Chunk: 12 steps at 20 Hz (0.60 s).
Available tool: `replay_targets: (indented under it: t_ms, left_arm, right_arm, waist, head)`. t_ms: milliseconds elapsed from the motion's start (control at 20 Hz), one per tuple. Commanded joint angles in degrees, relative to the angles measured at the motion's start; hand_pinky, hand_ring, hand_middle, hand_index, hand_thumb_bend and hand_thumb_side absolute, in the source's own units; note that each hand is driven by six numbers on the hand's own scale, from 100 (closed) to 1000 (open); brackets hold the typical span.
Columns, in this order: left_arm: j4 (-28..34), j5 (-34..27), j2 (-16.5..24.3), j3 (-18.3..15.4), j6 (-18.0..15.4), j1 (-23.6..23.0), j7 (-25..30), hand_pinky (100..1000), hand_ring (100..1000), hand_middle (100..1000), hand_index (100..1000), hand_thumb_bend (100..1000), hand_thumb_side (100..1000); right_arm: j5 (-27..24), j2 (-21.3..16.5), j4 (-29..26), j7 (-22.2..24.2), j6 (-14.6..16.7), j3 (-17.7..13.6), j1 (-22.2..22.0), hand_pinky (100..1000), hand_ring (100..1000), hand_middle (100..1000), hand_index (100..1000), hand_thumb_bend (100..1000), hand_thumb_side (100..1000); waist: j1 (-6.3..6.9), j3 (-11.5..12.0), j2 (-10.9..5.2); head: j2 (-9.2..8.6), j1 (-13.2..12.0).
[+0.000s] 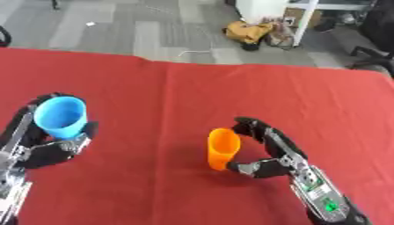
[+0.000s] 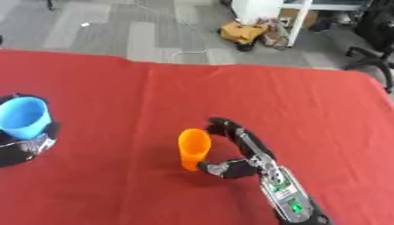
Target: Pour the contents of one cup into another cup.
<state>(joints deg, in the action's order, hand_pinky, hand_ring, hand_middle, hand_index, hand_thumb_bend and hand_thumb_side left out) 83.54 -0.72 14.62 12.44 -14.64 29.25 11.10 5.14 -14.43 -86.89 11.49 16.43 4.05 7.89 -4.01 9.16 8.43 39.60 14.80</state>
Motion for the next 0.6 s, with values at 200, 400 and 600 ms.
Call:
replay_targets:
  t_ms: [200,400,600]
  left_arm:
    - [0.74,0.03,0.44,-0.41,-0.17,0.85,0.49,429,507,466,626,206,100]
    - [0.67,-0.04,0.36,-0.43,-0.24,0.87,0.65,429,508,466,626,209,100]
    - [0.59,-0.07,0.25,-0.42,-0.27,0.9,0.84,430,508,466,627,212,100]
  right_arm:
    - [0.26,-0.79,0.52,1.15,0.2,0.95,1.4,906,806,737,901,615,100]
    - [0.18,-0.71,1.27,1.64,0.25,1.51,1.87,906,806,737,901,615,100]
    - [0.11,-0.55,1.92,2.02,0.35,1.89,2.5,905,806,737,901,615,100]
  waist:
    - [0.18,0.05,-0.96]
    - [0.2,0.11,-0.99]
    - [0.24,0.12,-1.0]
  head:
    - [-0.32,0.24]
    - [-0.31,0.32]
    - [-0.3,0.48]
